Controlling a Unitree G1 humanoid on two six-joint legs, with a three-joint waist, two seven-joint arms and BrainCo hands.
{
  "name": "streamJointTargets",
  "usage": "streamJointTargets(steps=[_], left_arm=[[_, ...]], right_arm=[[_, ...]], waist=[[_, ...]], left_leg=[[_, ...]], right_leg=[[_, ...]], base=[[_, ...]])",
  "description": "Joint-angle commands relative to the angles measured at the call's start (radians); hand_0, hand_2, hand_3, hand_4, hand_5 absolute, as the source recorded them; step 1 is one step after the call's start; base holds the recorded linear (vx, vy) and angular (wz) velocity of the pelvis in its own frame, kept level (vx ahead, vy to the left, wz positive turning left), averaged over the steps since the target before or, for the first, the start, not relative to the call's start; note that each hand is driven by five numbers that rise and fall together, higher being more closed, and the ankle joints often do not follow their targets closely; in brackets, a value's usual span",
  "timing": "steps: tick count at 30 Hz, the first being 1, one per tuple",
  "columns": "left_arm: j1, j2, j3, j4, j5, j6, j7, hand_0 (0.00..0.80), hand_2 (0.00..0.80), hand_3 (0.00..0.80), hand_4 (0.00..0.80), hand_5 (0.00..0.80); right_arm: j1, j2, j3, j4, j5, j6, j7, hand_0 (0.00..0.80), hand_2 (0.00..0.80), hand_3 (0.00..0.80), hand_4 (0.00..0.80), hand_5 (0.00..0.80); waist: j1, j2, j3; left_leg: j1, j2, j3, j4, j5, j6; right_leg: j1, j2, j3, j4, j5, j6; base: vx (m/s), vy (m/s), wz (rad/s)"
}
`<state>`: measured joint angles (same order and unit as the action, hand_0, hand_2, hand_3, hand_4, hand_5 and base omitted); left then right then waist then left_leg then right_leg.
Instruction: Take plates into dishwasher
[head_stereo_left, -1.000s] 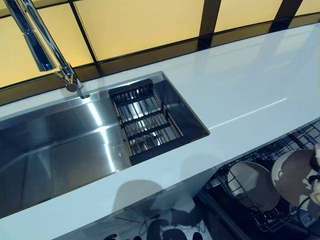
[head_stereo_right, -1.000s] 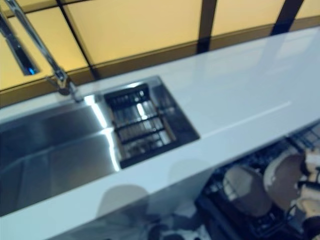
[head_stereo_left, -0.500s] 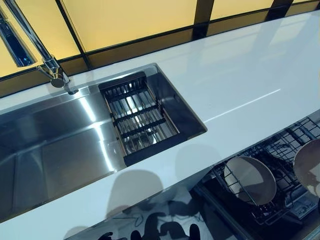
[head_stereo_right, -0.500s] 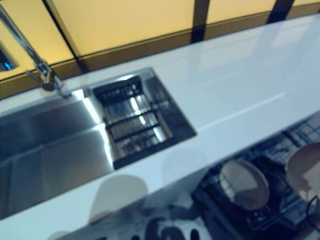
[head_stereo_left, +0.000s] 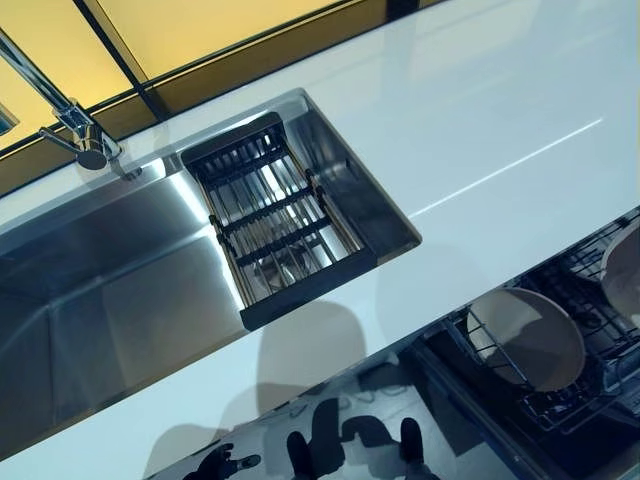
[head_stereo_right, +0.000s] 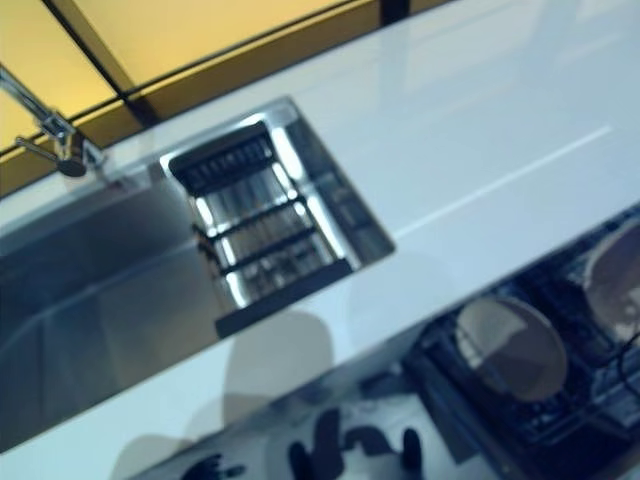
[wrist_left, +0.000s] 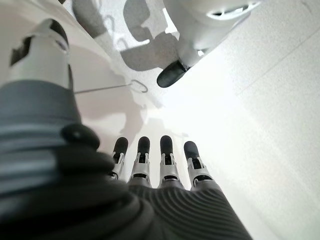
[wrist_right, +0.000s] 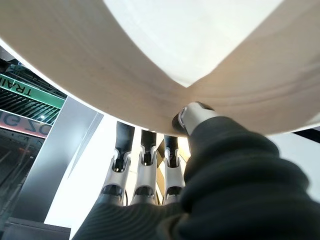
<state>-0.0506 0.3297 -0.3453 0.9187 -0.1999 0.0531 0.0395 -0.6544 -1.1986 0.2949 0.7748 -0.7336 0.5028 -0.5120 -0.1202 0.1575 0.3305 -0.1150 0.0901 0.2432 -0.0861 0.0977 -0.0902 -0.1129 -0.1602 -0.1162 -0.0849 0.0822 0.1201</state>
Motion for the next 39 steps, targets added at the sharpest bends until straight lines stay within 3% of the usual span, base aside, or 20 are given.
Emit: streamJointTargets(steps=[1, 10, 17, 27, 39], left_arm=[[-0.042, 0.019, -0.06, 0.032, -0.051, -0.014, 0.001, 0.0, 0.0, 0.0, 0.0, 0.0], [-0.055, 0.026, -0.073, 0.009, -0.071, -0.013, -0.006, 0.0, 0.0, 0.0, 0.0, 0.0], [-0.055, 0.005, -0.087, 0.008, -0.065, -0.033, -0.012, 0.0, 0.0, 0.0, 0.0, 0.0], [-0.05, -0.016, -0.09, 0.024, -0.03, -0.036, -0.013, 0.0, 0.0, 0.0, 0.0, 0.0], [-0.053, -0.036, -0.077, 0.059, -0.01, -0.04, -0.014, 0.0, 0.0, 0.0, 0.0, 0.0]], right_arm=[[-0.159, -0.108, 0.071, 0.025, -0.007, 0.053, -0.032, 0.8, 0.8, 0.8, 0.8, 0.8], [-0.233, -0.101, 0.131, 0.046, -0.019, 0.047, -0.01, 0.8, 0.8, 0.8, 0.8, 0.8], [-0.191, -0.043, 0.103, 0.051, 0.03, 0.027, -0.014, 0.8, 0.8, 0.8, 0.8, 0.8], [-0.018, 0.085, 0.01, 0.049, 0.098, 0.019, -0.038, 0.8, 0.8, 0.8, 0.8, 0.8], [0.059, 0.206, 0.001, 0.066, 0.121, 0.012, -0.04, 0.8, 0.8, 0.8, 0.8, 0.8]], waist=[[0.019, -0.031, -0.017], [0.013, 0.016, 0.01], [0.006, 0.039, 0.01], [0.007, 0.018, -0.019], [0.013, 0.002, -0.044]], left_leg=[[0.036, -0.015, -0.018, -0.001, -0.056, -0.004], [0.009, -0.025, -0.02, -0.001, -0.046, -0.011], [0.014, -0.034, -0.026, -0.001, -0.049, -0.012], [0.045, -0.03, -0.028, -0.001, -0.059, -0.003], [0.069, -0.028, -0.03, -0.001, -0.069, 0.006]], right_leg=[[-0.069, -0.024, 0.006, 0.021, 0.03, 0.045], [-0.105, -0.033, -0.001, 0.025, 0.033, 0.043], [-0.101, -0.035, 0.001, 0.022, 0.032, 0.042], [-0.068, -0.035, 0.001, 0.02, 0.033, 0.045], [-0.042, -0.039, 0.003, 0.019, 0.033, 0.046]], base=[[-0.048, -0.022, -0.03], [-0.047, -0.009, 0.0], [-0.006, 0.014, 0.0], [0.014, 0.002, 0.01], [0.008, 0.003, 0.0]])
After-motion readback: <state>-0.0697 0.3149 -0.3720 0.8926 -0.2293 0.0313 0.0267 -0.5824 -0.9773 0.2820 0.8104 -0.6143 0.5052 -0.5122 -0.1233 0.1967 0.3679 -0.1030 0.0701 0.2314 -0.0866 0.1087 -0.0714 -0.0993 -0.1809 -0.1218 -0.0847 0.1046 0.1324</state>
